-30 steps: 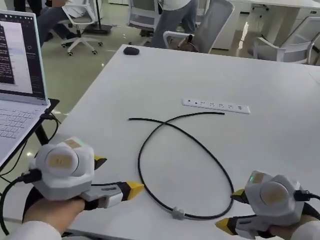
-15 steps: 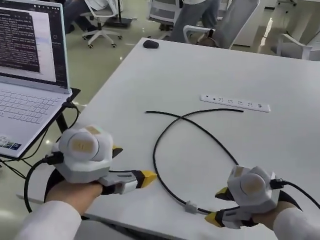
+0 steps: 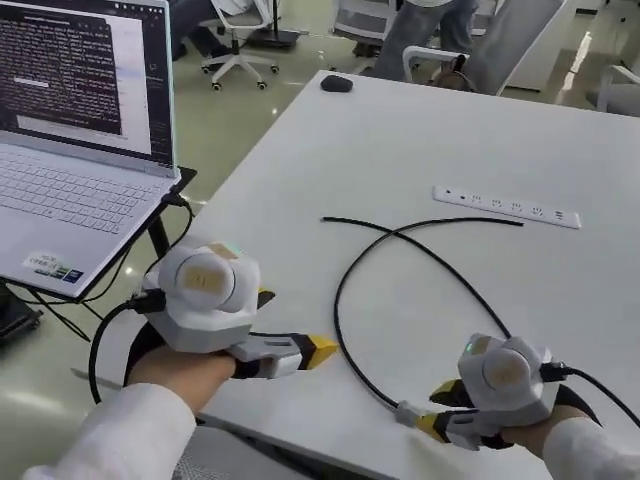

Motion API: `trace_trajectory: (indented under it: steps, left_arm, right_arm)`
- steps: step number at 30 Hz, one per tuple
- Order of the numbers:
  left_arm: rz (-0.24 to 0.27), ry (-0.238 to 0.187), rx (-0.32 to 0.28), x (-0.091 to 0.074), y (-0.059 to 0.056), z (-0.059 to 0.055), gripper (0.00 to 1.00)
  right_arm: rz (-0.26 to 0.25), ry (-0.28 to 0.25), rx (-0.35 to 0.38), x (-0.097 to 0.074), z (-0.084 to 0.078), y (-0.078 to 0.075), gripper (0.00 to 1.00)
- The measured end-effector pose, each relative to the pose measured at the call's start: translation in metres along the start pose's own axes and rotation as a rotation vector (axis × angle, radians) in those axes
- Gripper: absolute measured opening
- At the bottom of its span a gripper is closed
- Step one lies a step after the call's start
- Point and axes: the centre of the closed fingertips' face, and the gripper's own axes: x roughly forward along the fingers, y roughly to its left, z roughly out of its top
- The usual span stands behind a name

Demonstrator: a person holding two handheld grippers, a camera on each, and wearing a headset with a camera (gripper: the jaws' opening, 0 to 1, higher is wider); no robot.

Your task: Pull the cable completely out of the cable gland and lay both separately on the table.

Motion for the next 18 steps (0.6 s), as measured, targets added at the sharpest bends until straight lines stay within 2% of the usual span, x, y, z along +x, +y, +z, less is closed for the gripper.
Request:
trace_trajectory:
  steps: [3, 12, 18]
  left_arm:
    - [-0.005, 0.008, 0.002, 0.001, -0.001, -0.002, 0.62]
    - [-0.004, 0.008, 0.001, 0.001, 0.0, -0.001, 0.61]
    - [-0.01, 0.015, 0.006, 0.001, -0.001, -0.002, 0.61]
  right_arm:
    - [0.011, -0.014, 0.014, 0.004, 0.002, 0.002, 0.19]
    - [0.034, -0.01, -0.019, 0.012, -0.001, 0.007, 0.13]
    - [0.032, -0.016, -0.042, 0.015, 0.0, 0.007, 0.12]
